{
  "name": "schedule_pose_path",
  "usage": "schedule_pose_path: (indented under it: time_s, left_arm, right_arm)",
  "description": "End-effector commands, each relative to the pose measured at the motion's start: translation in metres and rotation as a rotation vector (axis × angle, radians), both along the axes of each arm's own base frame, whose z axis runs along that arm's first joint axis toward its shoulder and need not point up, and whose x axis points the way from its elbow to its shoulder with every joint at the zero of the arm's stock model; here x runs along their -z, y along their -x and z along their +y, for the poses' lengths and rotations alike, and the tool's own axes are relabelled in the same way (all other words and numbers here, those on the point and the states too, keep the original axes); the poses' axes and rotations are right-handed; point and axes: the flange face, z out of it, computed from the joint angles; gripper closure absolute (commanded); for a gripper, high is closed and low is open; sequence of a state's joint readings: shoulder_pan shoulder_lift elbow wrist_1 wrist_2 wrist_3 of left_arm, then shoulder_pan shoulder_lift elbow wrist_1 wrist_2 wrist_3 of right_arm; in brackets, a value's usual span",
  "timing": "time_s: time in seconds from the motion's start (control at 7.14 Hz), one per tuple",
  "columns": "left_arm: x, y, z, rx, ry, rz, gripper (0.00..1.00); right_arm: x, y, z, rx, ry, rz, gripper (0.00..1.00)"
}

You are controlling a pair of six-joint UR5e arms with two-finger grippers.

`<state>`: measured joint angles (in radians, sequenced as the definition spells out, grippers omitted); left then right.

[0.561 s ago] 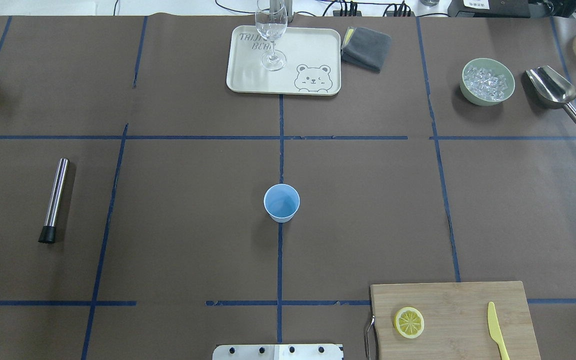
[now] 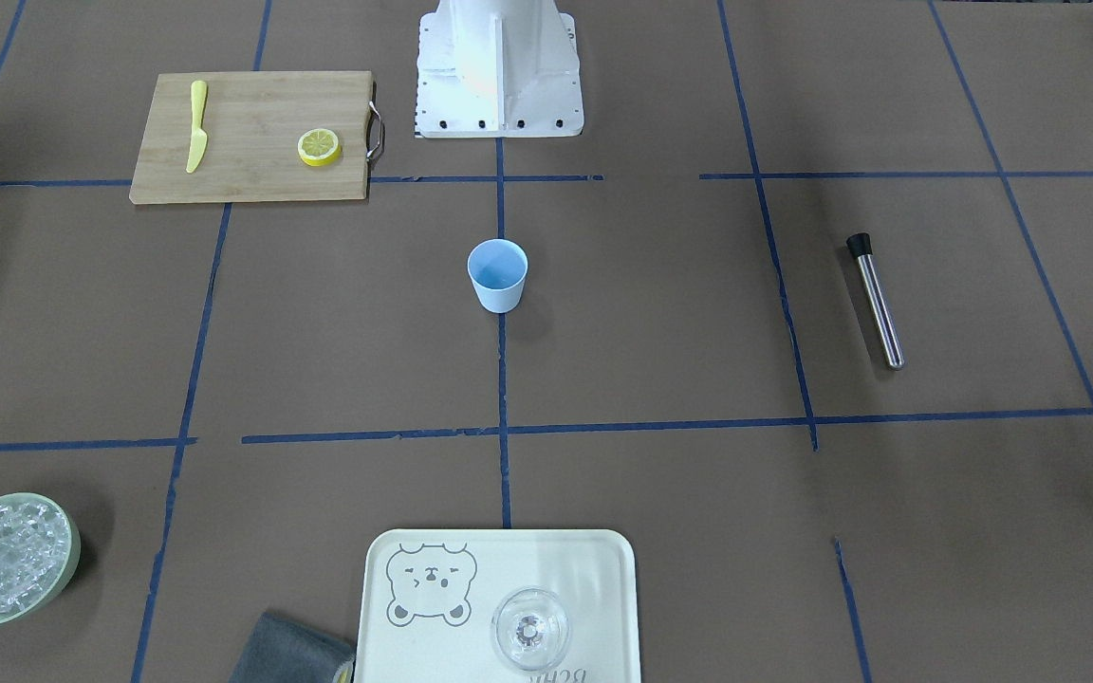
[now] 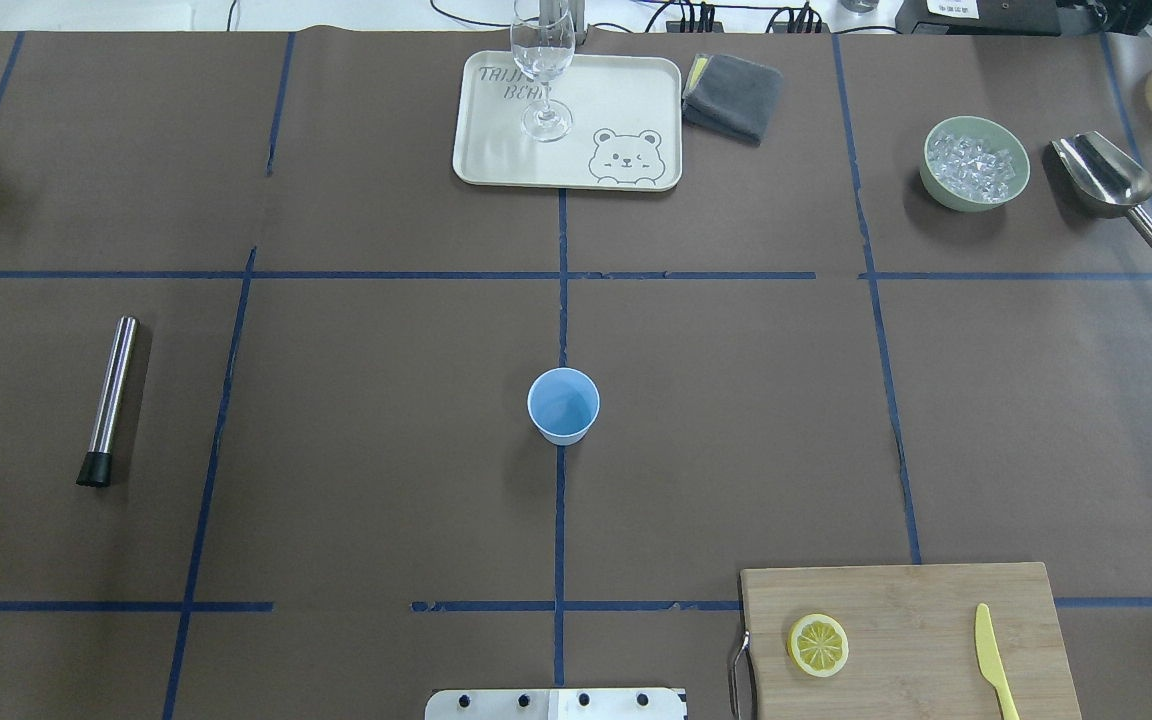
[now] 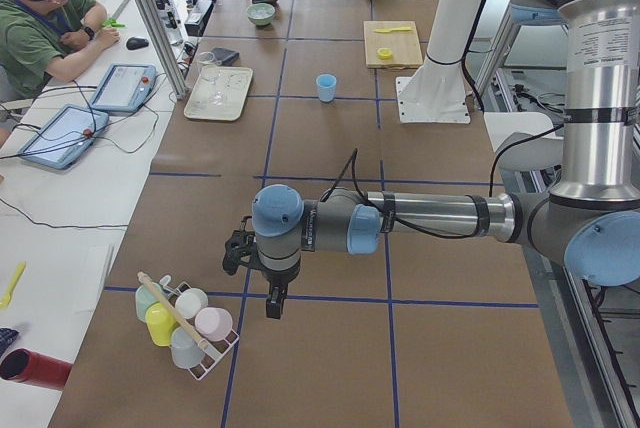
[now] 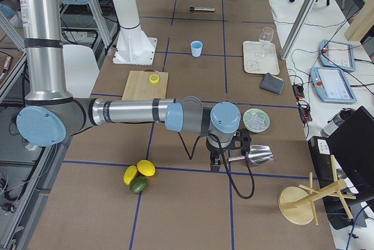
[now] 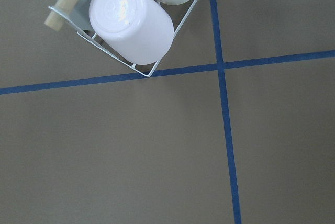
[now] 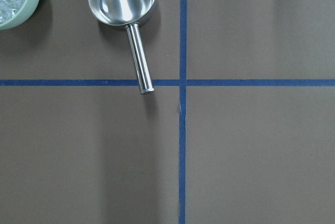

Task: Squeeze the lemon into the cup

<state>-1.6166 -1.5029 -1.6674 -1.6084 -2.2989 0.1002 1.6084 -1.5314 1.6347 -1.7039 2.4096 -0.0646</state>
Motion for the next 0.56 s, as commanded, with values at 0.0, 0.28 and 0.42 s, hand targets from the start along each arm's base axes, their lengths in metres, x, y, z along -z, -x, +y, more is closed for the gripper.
schedule_pose_path:
  time_s: [0.0, 0.28, 0.42]
  left_arm:
    - [0.008, 0.0, -0.003, 0.0, -0.015, -0.002, 0.0]
    - [0.02, -0.001, -0.012, 0.0, -0.054, -0.003, 0.0]
    - [0.025, -0.001, -0.016, 0.0, -0.101, -0.006, 0.0]
  right_arm:
    - [0.051, 0.039, -0.043, 0.04, -0.12, 0.001, 0.0]
    - [0.066, 0.097, -0.05, 0.097, -0.124, -0.012, 0.0]
    - [0.087, 0.116, -0.048, 0.025, -0.138, -0.036, 0.0]
